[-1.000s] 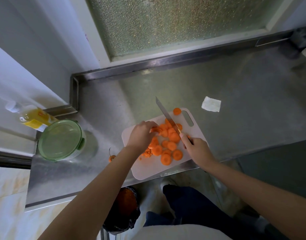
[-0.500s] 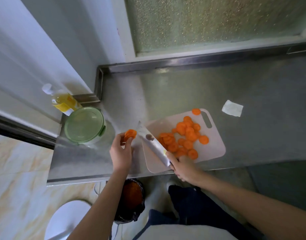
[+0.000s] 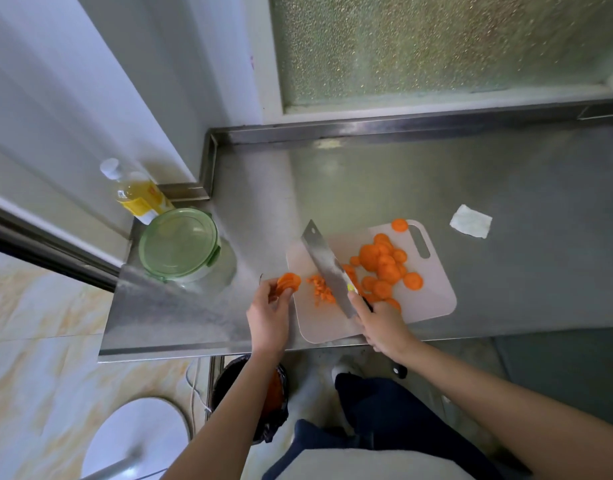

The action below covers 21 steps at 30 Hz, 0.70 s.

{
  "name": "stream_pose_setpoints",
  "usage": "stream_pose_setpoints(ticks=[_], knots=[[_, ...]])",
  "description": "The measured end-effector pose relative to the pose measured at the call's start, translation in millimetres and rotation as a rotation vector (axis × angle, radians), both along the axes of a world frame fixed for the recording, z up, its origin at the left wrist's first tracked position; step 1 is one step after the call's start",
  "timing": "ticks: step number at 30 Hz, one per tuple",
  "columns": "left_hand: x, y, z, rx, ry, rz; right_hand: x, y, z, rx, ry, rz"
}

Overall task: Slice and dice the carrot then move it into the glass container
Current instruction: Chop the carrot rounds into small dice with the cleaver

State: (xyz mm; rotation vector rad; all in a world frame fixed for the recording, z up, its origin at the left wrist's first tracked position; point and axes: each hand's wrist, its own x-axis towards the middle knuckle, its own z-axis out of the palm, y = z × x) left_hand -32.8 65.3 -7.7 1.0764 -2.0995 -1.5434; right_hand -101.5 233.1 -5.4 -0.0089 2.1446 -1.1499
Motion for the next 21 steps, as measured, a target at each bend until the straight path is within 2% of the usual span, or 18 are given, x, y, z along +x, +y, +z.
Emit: stream_pose_setpoints(ticks=[5, 12, 17, 21], knots=[[-3.3, 6.7, -5.9, 0.024, -0.030, -0.035, -6.3, 10.9, 6.0, -0.027, -0.035, -0.110], [-9.9, 14.5, -4.9, 0.059, -0.042, -0.077, -23.8, 21.3, 4.2, 0.073, -0.015, -0.176], [-14.0, 18.0, 0.0, 0.104, -0.033, -0.065, -20.3, 15.3, 6.1, 0.023, -0.009, -0.152], [-14.1, 16.7, -2.9, 0.095, -0.067, -0.055, -15.7, 9.3, 3.9, 0.045, 0.074, -0.050]])
